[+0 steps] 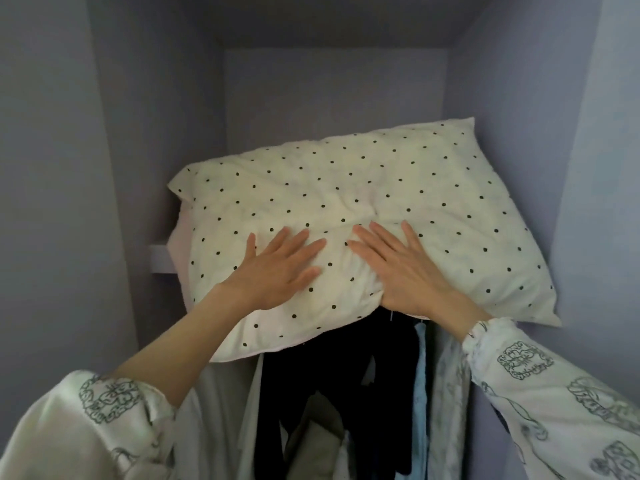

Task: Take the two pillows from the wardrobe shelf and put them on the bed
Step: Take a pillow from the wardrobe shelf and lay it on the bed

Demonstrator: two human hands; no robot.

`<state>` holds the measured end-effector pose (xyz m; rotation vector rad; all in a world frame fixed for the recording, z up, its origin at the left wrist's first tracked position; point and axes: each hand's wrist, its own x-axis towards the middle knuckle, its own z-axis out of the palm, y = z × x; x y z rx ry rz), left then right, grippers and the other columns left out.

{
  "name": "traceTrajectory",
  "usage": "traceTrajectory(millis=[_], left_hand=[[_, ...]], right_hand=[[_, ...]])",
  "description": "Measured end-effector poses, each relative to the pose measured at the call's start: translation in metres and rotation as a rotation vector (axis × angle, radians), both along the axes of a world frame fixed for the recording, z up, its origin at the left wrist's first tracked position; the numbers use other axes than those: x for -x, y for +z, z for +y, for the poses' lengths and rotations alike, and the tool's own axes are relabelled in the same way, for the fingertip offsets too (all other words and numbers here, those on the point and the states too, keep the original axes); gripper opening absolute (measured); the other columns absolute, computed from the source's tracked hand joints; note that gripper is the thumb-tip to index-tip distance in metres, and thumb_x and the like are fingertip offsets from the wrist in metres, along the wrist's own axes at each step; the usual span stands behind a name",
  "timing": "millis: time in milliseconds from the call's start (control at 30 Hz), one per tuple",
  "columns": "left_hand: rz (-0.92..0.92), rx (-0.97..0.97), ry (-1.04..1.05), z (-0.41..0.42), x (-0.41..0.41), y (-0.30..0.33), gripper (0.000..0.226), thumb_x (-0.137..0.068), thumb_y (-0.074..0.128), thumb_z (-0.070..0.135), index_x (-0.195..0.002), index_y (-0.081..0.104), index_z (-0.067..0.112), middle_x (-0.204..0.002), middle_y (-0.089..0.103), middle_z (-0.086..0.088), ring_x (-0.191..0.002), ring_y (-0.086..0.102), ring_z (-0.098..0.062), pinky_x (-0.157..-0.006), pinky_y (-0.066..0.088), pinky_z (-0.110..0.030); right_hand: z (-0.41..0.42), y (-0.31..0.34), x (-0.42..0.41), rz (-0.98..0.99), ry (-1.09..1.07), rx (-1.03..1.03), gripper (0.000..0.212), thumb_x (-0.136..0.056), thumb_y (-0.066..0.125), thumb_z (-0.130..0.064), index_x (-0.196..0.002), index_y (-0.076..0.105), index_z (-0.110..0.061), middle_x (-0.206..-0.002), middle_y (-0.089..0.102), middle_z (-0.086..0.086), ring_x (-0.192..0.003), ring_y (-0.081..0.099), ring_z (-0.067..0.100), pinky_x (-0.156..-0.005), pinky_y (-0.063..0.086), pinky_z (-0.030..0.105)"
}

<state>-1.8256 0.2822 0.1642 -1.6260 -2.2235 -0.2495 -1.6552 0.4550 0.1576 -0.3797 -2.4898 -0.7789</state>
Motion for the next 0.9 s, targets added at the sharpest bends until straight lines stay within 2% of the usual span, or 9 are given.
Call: traceTrajectory(millis=[100,200,300,433,500,567,767,833,900], left_hand=[[0.098,-0.002,-0.013,0.012,0.013,-0.006,0.063,-0.085,0.008,0.065,-0.144,-0.005,0.044,-0.158,-0.007,0.012,-0.143,-0.015,-0.015,-0.111,-0.010,-0.057],[0.225,-0.022,-0.008,0.028,0.031,-0.006,0.077,-0.074,-0.002,0.075,-0.144,-0.007,0.043,-0.156,-0.012,0.013,-0.142,-0.021,-0.018,-0.109,-0.014,-0.059],[0.314,-0.062,-0.006,0.043,0.051,-0.001,0.085,-0.067,-0.007,0.083,-0.143,-0.010,0.045,-0.152,-0.021,0.017,-0.140,-0.026,-0.021,-0.106,-0.019,-0.061],[0.316,-0.234,-0.007,0.063,0.075,0.013,0.071,-0.076,-0.006,0.076,-0.141,-0.011,0.047,-0.155,-0.012,0.017,-0.143,-0.017,-0.020,-0.105,-0.014,-0.063],[0.348,-0.299,0.006,0.075,0.083,0.019,0.063,-0.084,-0.003,0.067,-0.142,-0.011,0.045,-0.158,-0.005,0.012,-0.144,-0.009,-0.021,-0.106,-0.006,-0.066],[0.366,-0.335,0.017,0.086,0.088,0.023,0.059,-0.086,-0.004,0.064,-0.141,-0.015,0.045,-0.158,-0.003,0.011,-0.145,-0.007,-0.021,-0.106,-0.004,-0.068],[0.366,-0.386,0.016,0.094,0.089,0.025,0.060,-0.086,-0.005,0.063,-0.143,-0.008,0.044,-0.158,-0.001,0.011,-0.145,-0.009,-0.021,-0.103,-0.008,-0.069],[0.372,-0.389,0.025,0.095,0.088,0.027,0.059,-0.087,-0.004,0.062,-0.144,-0.006,0.043,-0.158,-0.002,0.010,-0.144,-0.011,-0.021,-0.103,-0.009,-0.070],[0.375,-0.394,0.037,0.096,0.086,0.034,0.059,-0.088,-0.001,0.059,-0.145,-0.002,0.041,-0.158,-0.002,0.009,-0.144,-0.012,-0.023,-0.103,-0.009,-0.071]], right_hand=[[0.008,-0.002,0.005,-0.066,0.020,-0.022,0.085,-0.077,0.044,-0.059,-0.148,0.009,-0.027,-0.159,0.002,-0.003,-0.146,-0.001,0.019,-0.113,-0.006,0.055],[0.019,-0.002,0.009,-0.151,-0.005,-0.097,0.097,-0.068,0.028,-0.074,-0.147,-0.008,-0.030,-0.157,-0.009,-0.004,-0.144,-0.010,0.020,-0.111,-0.010,0.059],[0.031,0.001,0.017,-0.222,0.004,-0.184,0.105,-0.067,0.035,-0.080,-0.139,-0.025,-0.034,-0.152,-0.023,-0.005,-0.141,-0.021,0.023,-0.110,-0.011,0.061],[0.038,0.010,0.021,-0.279,0.037,-0.242,0.105,-0.067,0.030,-0.084,-0.143,-0.019,-0.032,-0.156,-0.011,0.000,-0.143,-0.013,0.029,-0.111,-0.003,0.062],[0.038,0.012,0.020,-0.297,0.029,-0.243,0.103,-0.068,0.027,-0.086,-0.144,-0.017,-0.031,-0.156,-0.008,0.000,-0.143,-0.010,0.029,-0.112,-0.003,0.061],[0.038,0.013,0.020,-0.310,0.026,-0.230,0.098,-0.071,0.022,-0.085,-0.144,-0.016,-0.032,-0.156,-0.009,-0.001,-0.143,-0.012,0.028,-0.112,-0.006,0.059],[0.051,0.030,0.020,-0.126,-0.091,-0.118,0.072,-0.081,-0.002,-0.073,-0.141,-0.019,-0.038,-0.152,-0.022,-0.010,-0.142,-0.022,0.018,-0.113,-0.005,0.056],[0.054,0.034,0.029,-0.053,-0.101,-0.092,0.066,-0.083,0.000,-0.070,-0.140,-0.015,-0.042,-0.152,-0.022,-0.012,-0.143,-0.019,0.018,-0.113,-0.009,0.055],[0.057,0.038,0.042,0.110,-0.127,-0.007,0.063,-0.085,0.006,-0.067,-0.141,-0.011,-0.043,-0.155,-0.015,-0.009,-0.144,-0.014,0.020,-0.113,-0.011,0.055]])
